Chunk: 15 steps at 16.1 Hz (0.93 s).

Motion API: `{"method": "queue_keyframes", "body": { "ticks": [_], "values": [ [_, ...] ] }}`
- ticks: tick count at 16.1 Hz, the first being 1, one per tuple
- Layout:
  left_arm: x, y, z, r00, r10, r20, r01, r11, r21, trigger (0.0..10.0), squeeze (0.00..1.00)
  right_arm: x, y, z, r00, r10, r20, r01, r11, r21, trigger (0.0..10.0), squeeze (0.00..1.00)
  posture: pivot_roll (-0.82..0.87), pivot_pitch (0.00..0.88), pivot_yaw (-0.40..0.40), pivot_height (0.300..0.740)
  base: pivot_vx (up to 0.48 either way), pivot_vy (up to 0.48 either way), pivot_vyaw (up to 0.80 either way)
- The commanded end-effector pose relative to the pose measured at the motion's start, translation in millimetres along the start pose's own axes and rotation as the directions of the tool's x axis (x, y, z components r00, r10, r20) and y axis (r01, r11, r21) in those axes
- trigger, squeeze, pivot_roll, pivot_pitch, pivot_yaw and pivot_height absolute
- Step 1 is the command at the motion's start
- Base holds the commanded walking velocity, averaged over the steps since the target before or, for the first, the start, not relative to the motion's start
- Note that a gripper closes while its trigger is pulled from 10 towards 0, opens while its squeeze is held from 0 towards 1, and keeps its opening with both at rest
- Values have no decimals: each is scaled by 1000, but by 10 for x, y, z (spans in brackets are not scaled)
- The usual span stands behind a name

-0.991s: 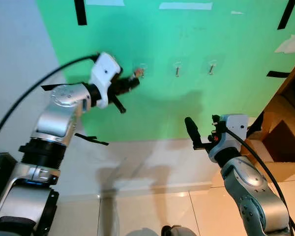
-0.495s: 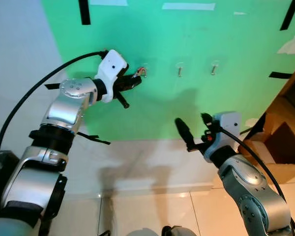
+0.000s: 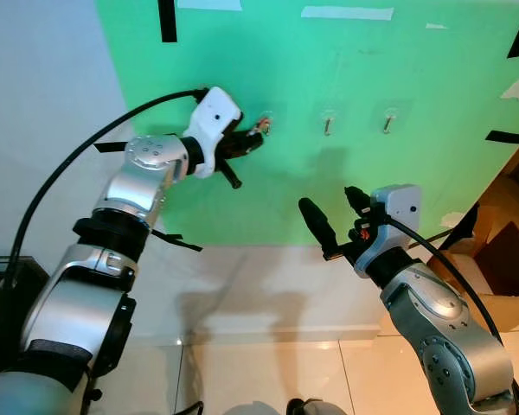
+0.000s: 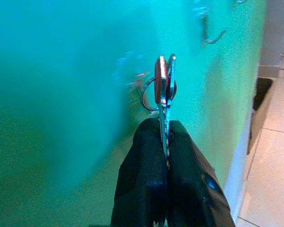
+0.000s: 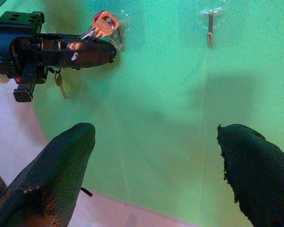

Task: Hang keys on a hook

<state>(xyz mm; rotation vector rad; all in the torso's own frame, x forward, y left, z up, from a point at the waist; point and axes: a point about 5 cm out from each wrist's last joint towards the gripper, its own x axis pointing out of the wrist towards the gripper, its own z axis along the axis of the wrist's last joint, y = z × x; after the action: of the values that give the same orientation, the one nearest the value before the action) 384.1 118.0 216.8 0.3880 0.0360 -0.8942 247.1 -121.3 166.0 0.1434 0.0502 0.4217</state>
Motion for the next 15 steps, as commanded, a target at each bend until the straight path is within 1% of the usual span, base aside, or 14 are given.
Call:
{"method": "queue_keyframes", "body": {
  "ticks": [1,2,4,7,10,13,15],
  "values": [
    [38,0,111,1000,-30,8,29,998,52,10000,0,-6,3,78,1000,10,23,-10,1000,-17,10000,0,-77,0,8,740,0,0,0],
    [43,-17,107,999,-45,3,44,997,64,10000,0,-9,3,76,1000,9,21,-9,1000,-19,10000,0,-78,0,11,740,0,0,0],
    [41,-15,110,999,-40,2,40,997,71,10000,0,-10,2,73,1000,8,20,-8,1000,-19,10000,0,-78,0,11,740,0,0,0],
    [35,29,97,1000,3,-6,-2,997,83,10000,0,-10,8,67,1000,9,16,-9,1000,-16,10000,0,-75,0,8,740,0,0,0],
    [39,47,110,999,33,5,-34,997,72,10000,0,-7,11,60,1000,11,11,-11,1000,-15,10000,0,-72,0,1,740,0,0,0],
    [27,58,83,999,51,-18,-49,996,75,10000,0,-7,10,50,1000,14,2,-14,1000,-18,10000,0,-72,0,1,740,0,0,0],
    [-24,104,38,994,89,-55,-84,992,89,10000,0,-6,15,38,1000,16,-3,-16,1000,-19,10000,0,-69,0,-3,740,0,0,0]
  ]
}}
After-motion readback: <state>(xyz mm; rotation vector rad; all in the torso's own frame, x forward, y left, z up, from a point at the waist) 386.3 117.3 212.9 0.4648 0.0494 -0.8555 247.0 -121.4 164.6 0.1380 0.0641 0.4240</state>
